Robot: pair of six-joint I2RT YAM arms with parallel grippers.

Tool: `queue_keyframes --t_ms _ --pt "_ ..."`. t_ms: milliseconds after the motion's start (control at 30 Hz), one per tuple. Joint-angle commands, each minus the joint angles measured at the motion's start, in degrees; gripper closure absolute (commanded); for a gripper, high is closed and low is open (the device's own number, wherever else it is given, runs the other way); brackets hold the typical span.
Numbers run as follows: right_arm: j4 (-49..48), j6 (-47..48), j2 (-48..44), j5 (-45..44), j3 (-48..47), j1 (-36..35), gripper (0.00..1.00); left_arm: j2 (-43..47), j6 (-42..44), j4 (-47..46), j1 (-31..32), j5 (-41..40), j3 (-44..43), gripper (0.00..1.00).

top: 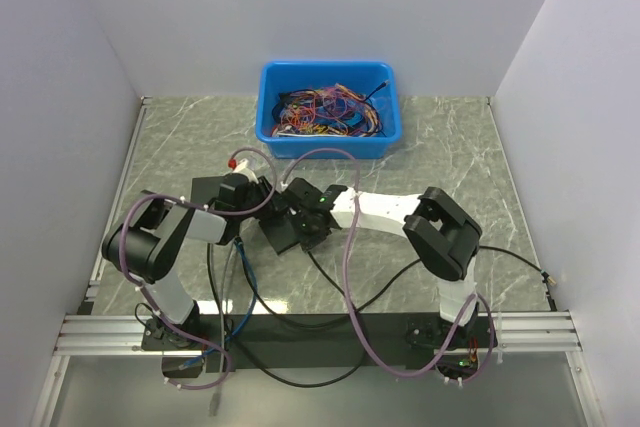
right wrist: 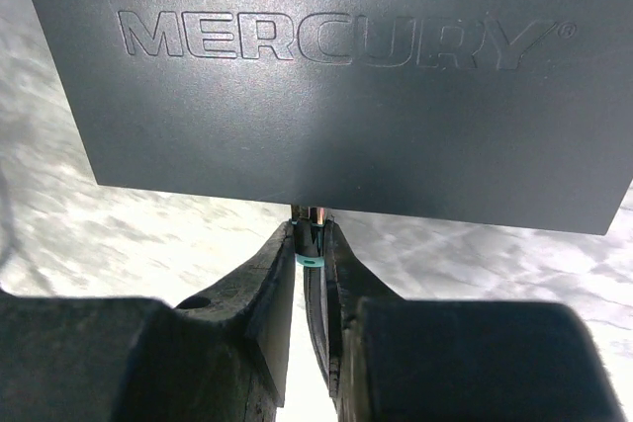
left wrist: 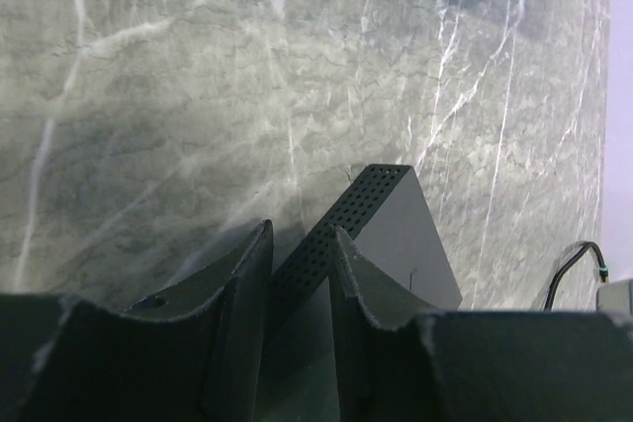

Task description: Insert the plug into the switch port

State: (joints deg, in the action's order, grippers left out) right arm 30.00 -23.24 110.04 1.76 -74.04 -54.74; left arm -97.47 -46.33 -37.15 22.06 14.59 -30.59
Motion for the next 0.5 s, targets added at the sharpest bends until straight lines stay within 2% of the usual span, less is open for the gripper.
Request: queue_keyframes --t_ms 0,467 --pt "-8.2 5.13 -3.33 -6.94 1.96 2.8 1.0 -0.7 0.27 4.36 3.51 6.06 3.08 0.66" --pt "-17.86 14.1 -9.05 -11.86 8.56 2.88 1.0 -1.23 -1.75 0.41 9.57 5.71 8.0 0.66"
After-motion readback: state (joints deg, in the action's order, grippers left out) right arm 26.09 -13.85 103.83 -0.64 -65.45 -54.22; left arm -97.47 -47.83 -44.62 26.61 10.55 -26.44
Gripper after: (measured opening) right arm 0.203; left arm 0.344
